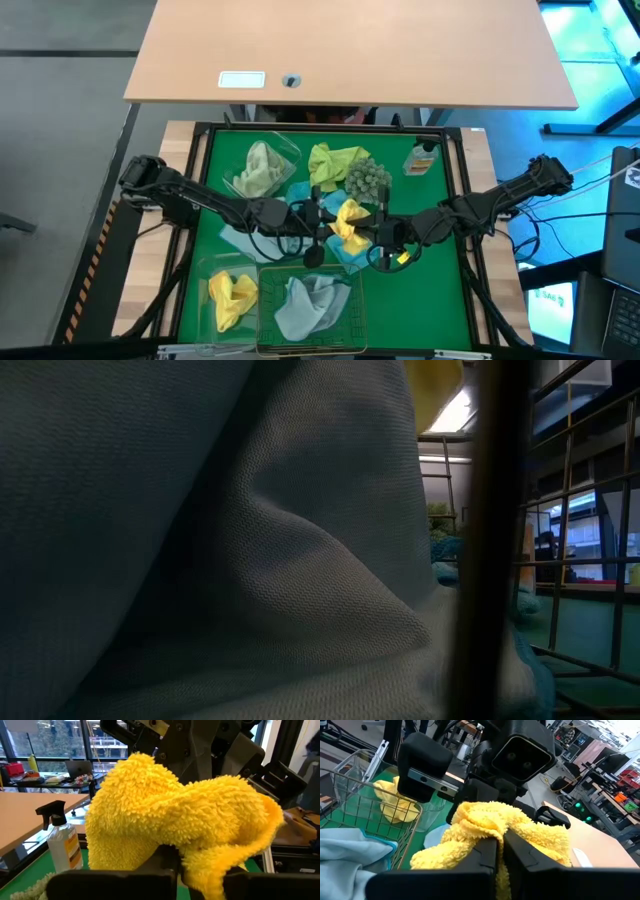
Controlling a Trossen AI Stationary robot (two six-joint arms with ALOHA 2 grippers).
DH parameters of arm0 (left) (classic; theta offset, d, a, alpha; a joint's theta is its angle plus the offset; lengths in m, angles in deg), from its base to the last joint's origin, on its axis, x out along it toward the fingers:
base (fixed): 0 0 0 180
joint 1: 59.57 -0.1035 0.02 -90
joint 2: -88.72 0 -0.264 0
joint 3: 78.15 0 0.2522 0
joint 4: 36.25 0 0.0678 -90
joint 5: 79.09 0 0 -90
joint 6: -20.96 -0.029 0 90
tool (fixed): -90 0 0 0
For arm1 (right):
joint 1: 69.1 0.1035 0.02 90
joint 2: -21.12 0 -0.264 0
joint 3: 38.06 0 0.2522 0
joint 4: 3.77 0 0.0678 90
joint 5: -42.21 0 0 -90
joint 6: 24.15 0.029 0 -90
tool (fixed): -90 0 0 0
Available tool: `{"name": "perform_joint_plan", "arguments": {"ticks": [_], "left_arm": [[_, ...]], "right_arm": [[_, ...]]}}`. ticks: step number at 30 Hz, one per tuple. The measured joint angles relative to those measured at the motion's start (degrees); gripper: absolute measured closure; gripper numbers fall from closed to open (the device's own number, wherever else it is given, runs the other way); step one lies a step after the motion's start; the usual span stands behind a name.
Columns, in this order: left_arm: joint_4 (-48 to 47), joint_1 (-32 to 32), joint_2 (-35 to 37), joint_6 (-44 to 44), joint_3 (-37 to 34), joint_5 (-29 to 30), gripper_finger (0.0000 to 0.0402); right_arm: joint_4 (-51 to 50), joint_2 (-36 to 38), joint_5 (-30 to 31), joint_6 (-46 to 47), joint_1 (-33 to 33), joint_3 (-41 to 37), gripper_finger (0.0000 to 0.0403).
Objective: Sort microfiber towel by color & place in baskets
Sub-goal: Put the yellow microfiber towel into the bottom transparent bin
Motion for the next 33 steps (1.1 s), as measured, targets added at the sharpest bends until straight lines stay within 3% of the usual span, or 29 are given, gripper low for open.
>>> {"name": "perform_joint_plan", "arguments": {"ticks": [6,13,18,24,33], "left_arm": [[-0.41,0.35,0.85,0.00,0.00,0.24,0.0395],[-0.92,0.35,0.85,0.00,0.00,0.26,0.0398],[-2.08,1.02,1.95,0.00,0.00,1.15,0.0399],[-9.44,3.74,5.32,0.01,0.02,5.30,0.0399],[-14.92,10.01,11.89,1.93,0.02,10.97,0.0396]], "right_arm": [[1.06,0.03,-0.04,0.05,0.00,0.01,0.0367],[2.09,-0.01,2.49,0.90,0.06,0.01,0.0260],[0.89,1.25,5.03,0.89,0.09,-0.01,0.0212],[-3.05,5.65,4.46,0.93,0.09,-0.01,0.0202],[-16.05,11.60,3.83,10.23,0.02,0.01,0.0209]]}}
